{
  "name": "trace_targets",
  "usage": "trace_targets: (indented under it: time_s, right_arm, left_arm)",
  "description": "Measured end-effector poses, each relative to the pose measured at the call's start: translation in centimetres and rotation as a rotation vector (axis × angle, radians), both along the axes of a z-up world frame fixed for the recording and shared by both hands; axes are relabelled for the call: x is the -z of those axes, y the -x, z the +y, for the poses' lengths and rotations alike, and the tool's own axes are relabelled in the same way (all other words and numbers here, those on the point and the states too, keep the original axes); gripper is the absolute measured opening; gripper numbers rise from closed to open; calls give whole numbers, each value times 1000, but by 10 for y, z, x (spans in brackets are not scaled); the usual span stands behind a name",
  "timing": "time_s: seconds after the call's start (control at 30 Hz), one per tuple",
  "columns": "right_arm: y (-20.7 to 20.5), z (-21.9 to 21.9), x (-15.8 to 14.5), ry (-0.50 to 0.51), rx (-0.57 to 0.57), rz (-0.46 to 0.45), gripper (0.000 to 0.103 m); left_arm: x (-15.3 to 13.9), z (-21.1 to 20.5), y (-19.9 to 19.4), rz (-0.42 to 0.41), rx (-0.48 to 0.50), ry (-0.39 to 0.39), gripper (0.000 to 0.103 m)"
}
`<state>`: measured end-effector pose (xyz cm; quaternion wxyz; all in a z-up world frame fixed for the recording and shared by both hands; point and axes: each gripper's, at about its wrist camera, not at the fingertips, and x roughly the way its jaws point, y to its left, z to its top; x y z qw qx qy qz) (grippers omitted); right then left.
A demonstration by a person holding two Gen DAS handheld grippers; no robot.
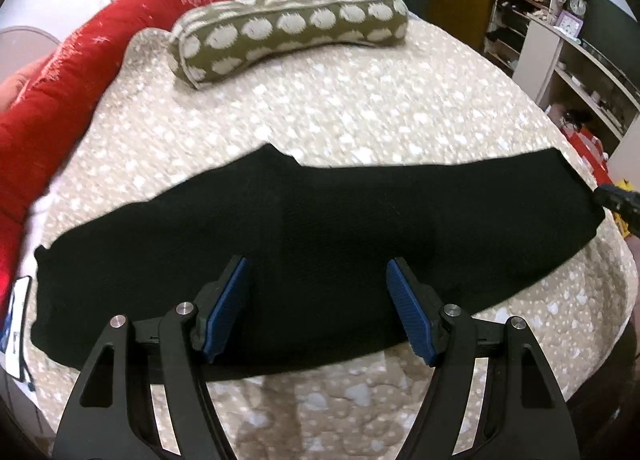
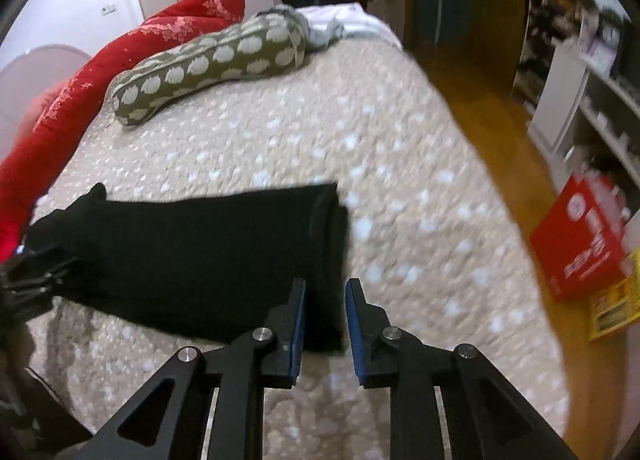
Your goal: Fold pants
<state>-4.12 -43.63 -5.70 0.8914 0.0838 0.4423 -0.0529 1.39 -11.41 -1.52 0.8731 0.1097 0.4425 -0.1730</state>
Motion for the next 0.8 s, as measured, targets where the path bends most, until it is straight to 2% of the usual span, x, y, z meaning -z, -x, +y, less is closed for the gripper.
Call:
trace_targets:
  time_s: [0.07, 0.3, 0.37, 0.43, 0.57, 0.7, 0.8]
  right_arm:
    - [-8, 6, -6, 53, -27, -4, 18]
    - [-42, 44, -14, 15, -252, -20, 18]
    - [-53, 57, -9, -9, -327, -4, 18]
    - [-58, 68, -2, 14, -366, 12, 18]
    - [-69, 72, 28, 64, -395, 99, 18]
    - [-67, 70, 22, 48, -378, 87, 18]
    - [-71, 87, 11, 7, -433, 54, 18]
  left_arm:
    - [0, 3, -3, 1, -10, -5, 72]
    - [11, 20, -15, 18, -70, -17, 72]
    - [19, 19, -17, 40, -74, -25, 72]
    - [29, 18, -18, 67, -73, -28, 72]
    - [29, 21, -18, 60, -64, -5, 73]
    - [22, 28, -19, 75, -75, -4, 73]
    - [18, 41, -19, 65, -110, -2, 73]
